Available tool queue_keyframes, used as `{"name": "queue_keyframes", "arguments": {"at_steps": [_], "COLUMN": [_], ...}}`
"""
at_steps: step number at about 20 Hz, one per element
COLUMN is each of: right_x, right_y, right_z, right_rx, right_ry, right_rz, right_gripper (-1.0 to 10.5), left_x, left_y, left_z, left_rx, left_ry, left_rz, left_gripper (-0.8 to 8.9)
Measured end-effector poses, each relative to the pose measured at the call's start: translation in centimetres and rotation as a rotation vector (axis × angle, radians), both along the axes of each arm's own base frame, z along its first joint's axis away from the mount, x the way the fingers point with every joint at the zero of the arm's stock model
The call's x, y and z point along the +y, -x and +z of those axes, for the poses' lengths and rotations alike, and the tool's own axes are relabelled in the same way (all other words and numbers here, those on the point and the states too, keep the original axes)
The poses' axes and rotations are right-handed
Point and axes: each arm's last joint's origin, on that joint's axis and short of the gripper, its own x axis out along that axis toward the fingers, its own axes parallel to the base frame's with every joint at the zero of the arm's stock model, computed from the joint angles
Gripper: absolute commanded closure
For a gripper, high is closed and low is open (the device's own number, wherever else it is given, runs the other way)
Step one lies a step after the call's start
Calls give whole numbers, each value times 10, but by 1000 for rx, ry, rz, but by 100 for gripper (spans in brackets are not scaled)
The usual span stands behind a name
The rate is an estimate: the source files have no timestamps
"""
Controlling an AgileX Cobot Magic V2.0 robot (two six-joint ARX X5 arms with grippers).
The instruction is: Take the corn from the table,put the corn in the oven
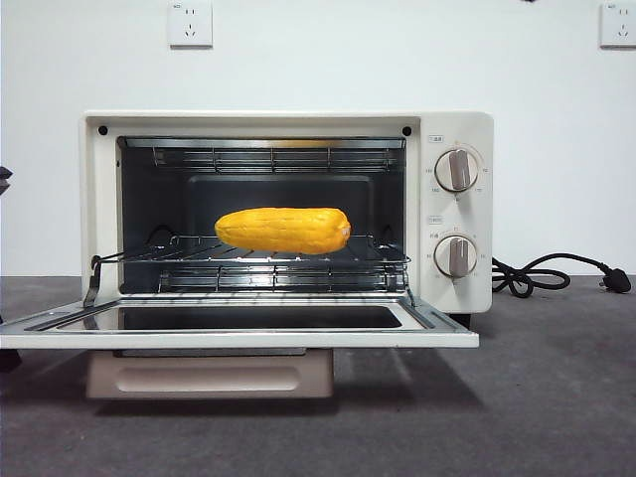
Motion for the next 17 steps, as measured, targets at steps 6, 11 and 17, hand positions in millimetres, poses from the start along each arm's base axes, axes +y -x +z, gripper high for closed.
{"name": "queue_keyframes", "arguments": {"at_steps": [6,11,17], "right_x": [-2,-2,-2], "right_y": [-5,-5,-5], "right_z": [-6,-6,-5], "right_rx": [47,48,51], "right_ry": [17,14,8], "right_rz": [4,10,16], "right_gripper": [958,958,958], "left_x": [0,-1,-4], "left_y": [3,8,16], "left_z": [10,46,119], "left_rx": [-21,-157,-427], "left_ry": [23,62,111], "left_rz": [15,39,46], "left_gripper": [821,821,821]}}
